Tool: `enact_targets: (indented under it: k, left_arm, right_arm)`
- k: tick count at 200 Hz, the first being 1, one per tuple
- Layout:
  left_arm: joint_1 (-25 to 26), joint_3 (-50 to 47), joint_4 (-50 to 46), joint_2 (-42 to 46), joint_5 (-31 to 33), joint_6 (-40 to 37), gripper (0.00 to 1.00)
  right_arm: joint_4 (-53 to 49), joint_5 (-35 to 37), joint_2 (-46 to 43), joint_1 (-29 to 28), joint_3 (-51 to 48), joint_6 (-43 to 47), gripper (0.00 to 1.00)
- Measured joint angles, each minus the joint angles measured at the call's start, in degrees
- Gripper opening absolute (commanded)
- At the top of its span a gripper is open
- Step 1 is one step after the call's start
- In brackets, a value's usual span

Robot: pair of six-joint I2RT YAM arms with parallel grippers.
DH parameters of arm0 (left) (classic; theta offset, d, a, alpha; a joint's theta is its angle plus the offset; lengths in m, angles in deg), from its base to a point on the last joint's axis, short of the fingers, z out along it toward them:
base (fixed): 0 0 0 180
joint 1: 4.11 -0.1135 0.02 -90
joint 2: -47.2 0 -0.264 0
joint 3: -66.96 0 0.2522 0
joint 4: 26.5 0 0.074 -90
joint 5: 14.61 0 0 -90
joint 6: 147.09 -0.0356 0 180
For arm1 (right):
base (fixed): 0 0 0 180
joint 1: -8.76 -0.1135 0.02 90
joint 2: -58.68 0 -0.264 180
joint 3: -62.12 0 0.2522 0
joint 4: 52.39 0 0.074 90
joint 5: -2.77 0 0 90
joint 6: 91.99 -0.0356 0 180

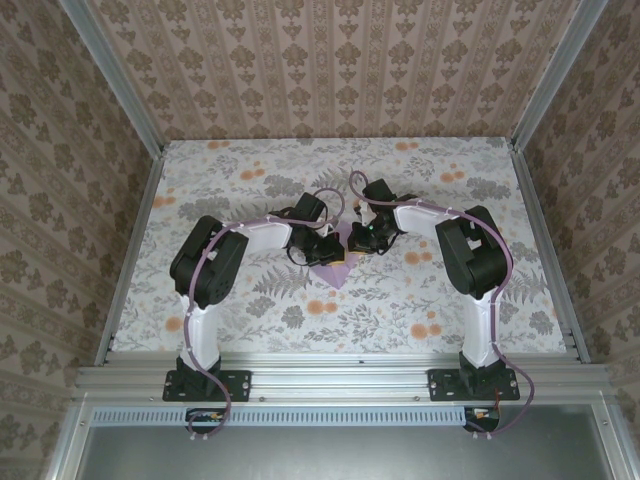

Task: Fold a paper plane with a square sheet of paper (pick it up from the middle)
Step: Fold the triangle a second time at the center of the table.

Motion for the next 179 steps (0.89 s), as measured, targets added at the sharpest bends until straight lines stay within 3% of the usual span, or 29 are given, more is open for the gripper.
enact_targets:
  k: [107, 140, 159, 179]
  left_arm:
    - [0.0, 0.7, 0.0, -1.5, -0.7, -0.1, 0.13]
    - [0.0, 0.7, 0.3, -1.6, -1.5, -0.5, 0.22]
    - [0.0, 0.7, 0.9, -1.6, -2.2, -0.7, 0.32]
    - [0.0, 0.8, 1.3, -1.6, -3.1, -0.8, 0.35]
  right_arm:
    - [0.0, 0.0, 0.0, 0.0, 0.0, 0.2, 0.14]
    - [0.0, 0.0, 0.0, 0.0, 0.0, 0.4, 0.14]
    - [-0.2, 0.0, 0.0, 0.3, 0.0, 0.7, 0.15]
    - [-0.2, 0.0, 0.0, 0.6, 0.0, 0.9, 0.15]
